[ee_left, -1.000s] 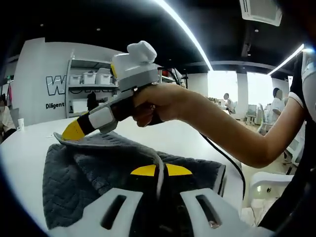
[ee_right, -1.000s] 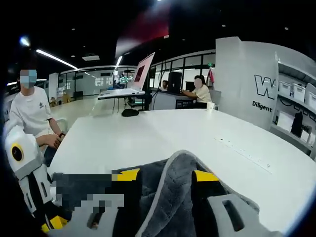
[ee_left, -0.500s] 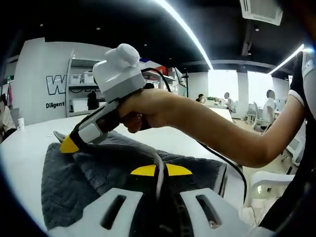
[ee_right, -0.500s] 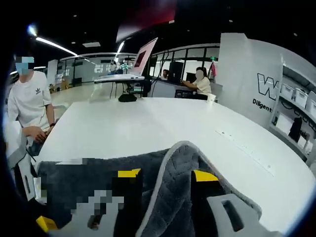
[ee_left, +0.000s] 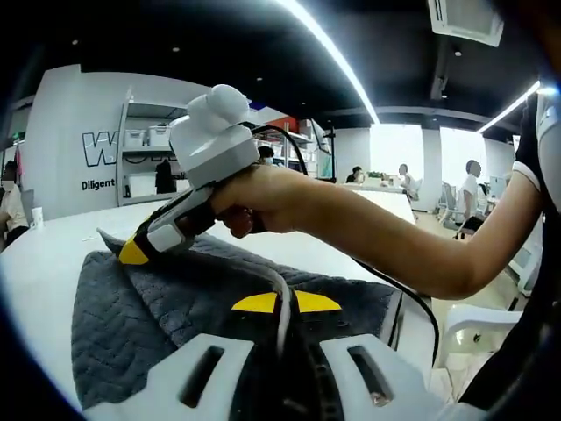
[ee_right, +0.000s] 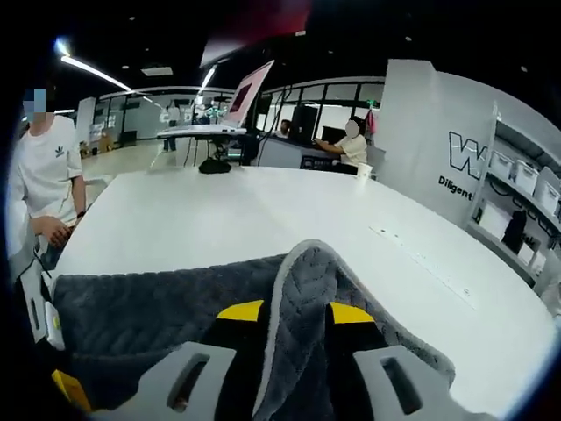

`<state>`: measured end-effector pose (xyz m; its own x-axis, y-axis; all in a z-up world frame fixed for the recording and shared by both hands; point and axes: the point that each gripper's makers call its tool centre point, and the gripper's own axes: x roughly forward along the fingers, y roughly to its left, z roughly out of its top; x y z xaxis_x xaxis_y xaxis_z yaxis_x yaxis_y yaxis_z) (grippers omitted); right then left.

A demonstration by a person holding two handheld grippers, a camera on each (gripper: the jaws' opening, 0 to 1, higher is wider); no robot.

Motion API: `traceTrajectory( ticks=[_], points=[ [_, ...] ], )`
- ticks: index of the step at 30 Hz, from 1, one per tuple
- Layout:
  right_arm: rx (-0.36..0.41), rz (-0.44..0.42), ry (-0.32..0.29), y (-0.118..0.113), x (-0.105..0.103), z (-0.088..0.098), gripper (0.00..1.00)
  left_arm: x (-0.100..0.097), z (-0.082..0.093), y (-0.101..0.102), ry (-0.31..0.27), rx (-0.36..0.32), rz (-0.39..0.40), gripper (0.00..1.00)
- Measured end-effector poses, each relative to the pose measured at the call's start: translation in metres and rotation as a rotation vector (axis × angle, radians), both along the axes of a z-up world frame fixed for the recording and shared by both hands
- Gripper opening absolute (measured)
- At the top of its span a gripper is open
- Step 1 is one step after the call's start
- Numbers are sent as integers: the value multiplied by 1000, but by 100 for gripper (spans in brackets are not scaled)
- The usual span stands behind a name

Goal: Open the folded towel by lifting each exposed corner and separating the folded layers until the towel lies flat within the target outline without major curled edges

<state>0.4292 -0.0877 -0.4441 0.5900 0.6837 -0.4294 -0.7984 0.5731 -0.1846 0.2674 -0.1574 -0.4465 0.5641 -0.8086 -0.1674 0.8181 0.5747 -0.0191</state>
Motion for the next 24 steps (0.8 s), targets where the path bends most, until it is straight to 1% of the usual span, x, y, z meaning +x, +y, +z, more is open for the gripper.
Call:
traceTrajectory(
  ticks=[5,11,13,16,20,22,24],
  points=[
    [16,-8,5,-1,1,0,16,0,0,0,1,-2,3,4],
    [26,-6,16,-2,1,-2,5,-1,0,0,0,-1,3,4],
    [31,-11,24,-3,1,-3,3,0,0,1,-2,-2,4,4],
    [27,-17,15,-5,3,-2,0,0,1,1,-3,-14,11,3],
    [41,-20,11,-7,8,1,0,0,2,1,-1,-27,14,3],
    [46,-20,8,-8,8,3,0,0,5,1,-21,-24,10,3],
    [49,-20,3,-8,9,5,0,0,6,0,-28,-21,10,3]
  ],
)
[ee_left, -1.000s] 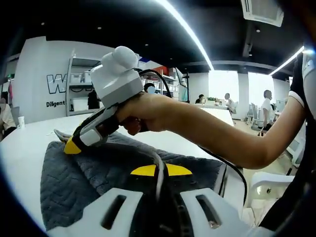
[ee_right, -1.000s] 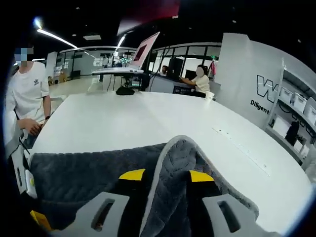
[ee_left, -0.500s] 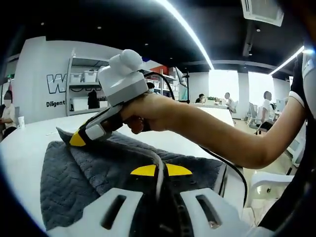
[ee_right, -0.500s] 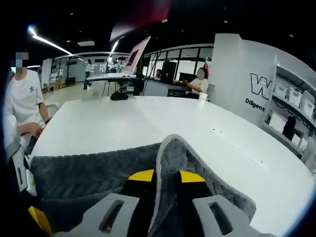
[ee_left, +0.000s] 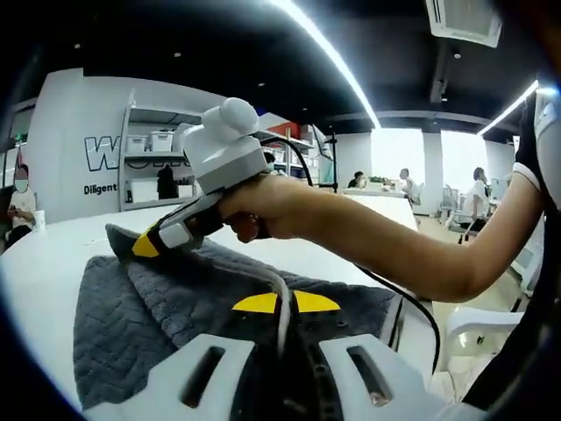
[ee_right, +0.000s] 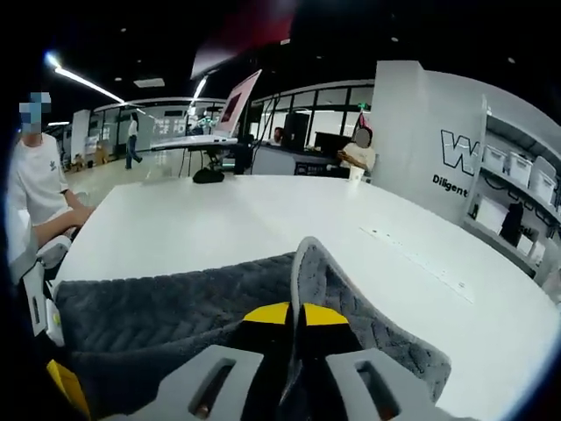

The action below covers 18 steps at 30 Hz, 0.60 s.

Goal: Open the folded towel by lifting each exposed corner and separating the folded layers until the towel lies flat within the target outline without major curled edges

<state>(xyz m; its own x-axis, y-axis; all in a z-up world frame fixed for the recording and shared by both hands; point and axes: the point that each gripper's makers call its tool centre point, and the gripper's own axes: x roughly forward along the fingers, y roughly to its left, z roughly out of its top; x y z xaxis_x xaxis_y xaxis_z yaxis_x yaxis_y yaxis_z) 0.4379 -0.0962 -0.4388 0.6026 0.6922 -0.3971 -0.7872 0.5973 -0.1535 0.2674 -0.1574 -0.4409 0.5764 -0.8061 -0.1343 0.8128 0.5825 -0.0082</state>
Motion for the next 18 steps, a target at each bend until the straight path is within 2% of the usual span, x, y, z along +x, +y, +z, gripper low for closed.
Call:
traceTrajectory(
  ticks=[7,9,10,13,18],
  points=[
    [5,-17,-26,-8,6,12,0,-1,6,-3,-6,8,-19,2],
    [25,-33,-31,-13,7,19,0,-2,10,-7,-23,11,-29,2],
    [37,-41,-33,-15,8,21,0,-3,12,-9,-68,38,-50,2],
    [63,-48,-21,-19,7,27,0,-5,14,-12,-72,41,-45,2],
    [42,-54,-29,-28,5,32,0,-8,24,-17,-88,20,-56,2]
  ],
)
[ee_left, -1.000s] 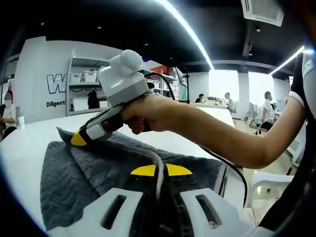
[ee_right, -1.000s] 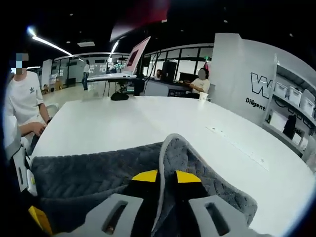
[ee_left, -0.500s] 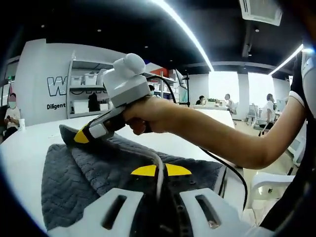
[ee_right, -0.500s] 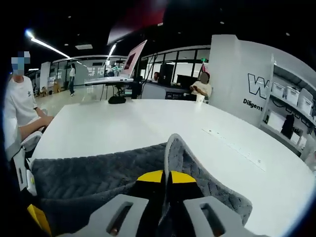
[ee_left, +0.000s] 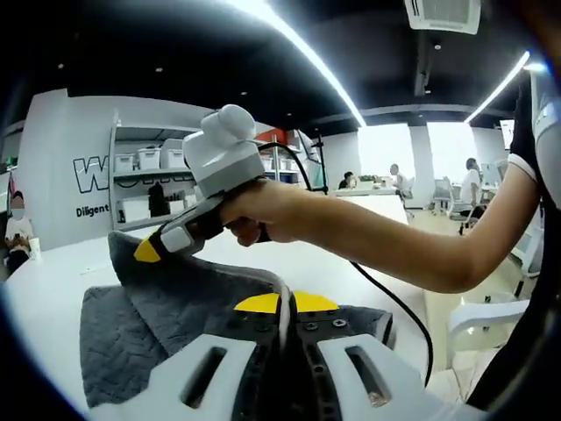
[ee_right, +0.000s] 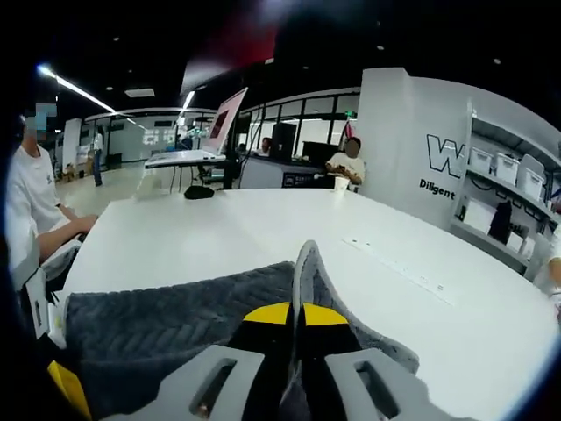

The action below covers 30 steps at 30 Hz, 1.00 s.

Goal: Open the folded towel by lifting each exposed corner and separating the folded layers until the towel lies flat within the target outline without major curled edges

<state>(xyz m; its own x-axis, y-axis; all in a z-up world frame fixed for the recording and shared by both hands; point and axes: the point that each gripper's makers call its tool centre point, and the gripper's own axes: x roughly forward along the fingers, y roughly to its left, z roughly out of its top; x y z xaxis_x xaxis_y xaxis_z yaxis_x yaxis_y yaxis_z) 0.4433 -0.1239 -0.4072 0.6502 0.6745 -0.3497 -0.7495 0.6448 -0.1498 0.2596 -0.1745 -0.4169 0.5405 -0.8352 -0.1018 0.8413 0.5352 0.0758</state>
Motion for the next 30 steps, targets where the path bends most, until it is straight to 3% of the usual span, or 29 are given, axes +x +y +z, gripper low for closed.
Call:
traceTrajectory(
  ticks=[8,11,14,23,30],
  points=[
    [12,-27,-24,-16,-1,14,0,-1,18,-8,-49,-8,-18,2],
    [11,-39,-32,-23,-2,19,0,1,29,-11,-33,-68,-15,2],
    [14,-44,-43,-32,-4,26,0,-2,25,-21,-53,-4,-58,2],
    [-23,-77,-81,-56,-5,40,0,-2,37,-50,-120,7,-123,2],
    [-24,-112,-100,-80,-6,47,0,-2,43,-76,-124,-6,-160,2]
  ],
)
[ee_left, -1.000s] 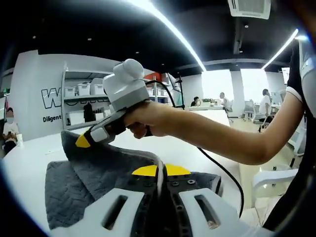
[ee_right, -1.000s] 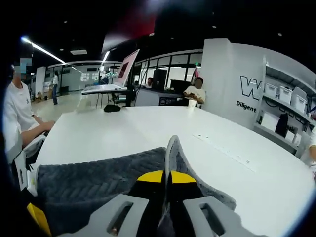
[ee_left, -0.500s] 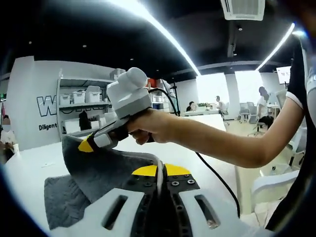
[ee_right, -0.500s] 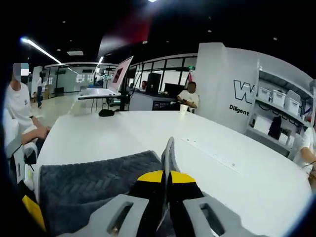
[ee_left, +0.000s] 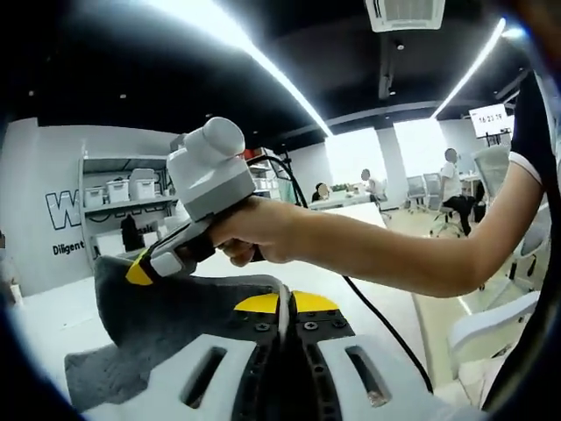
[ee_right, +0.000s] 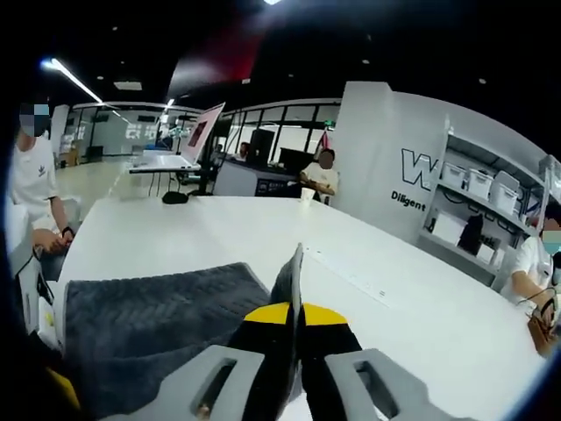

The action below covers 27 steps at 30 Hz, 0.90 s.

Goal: Open the folded towel by lifting each exposed corner and separating the folded layers until the towel lies flat within the target outline without major curled edges

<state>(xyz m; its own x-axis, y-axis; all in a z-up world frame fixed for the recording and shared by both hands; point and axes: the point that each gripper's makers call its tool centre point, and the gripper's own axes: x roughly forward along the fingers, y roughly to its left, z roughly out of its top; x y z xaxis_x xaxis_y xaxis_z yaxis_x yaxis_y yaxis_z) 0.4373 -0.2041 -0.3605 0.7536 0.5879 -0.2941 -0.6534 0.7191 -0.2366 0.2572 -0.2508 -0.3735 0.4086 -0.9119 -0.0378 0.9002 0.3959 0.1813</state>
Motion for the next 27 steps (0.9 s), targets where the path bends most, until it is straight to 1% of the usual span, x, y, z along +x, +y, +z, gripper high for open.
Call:
traceTrajectory(
  ticks=[7,11,17,20,25,27],
  points=[
    [-29,-33,-14,-23,-3,3,0,-6,2,-20,0,-12,-40,2],
    [-24,-59,-16,-38,-3,3,0,-6,1,-31,11,-17,-65,2],
    [-57,-86,-21,-59,-4,3,0,-9,3,-46,20,-37,-94,2],
    [-74,-99,-25,-68,-4,4,0,-9,5,-57,25,-45,-107,2],
    [-90,-133,-35,-86,-6,4,0,-10,8,-69,28,-58,-124,2],
    [-104,-153,-39,-95,-7,3,0,-11,8,-80,30,-54,-137,2]
  ],
)
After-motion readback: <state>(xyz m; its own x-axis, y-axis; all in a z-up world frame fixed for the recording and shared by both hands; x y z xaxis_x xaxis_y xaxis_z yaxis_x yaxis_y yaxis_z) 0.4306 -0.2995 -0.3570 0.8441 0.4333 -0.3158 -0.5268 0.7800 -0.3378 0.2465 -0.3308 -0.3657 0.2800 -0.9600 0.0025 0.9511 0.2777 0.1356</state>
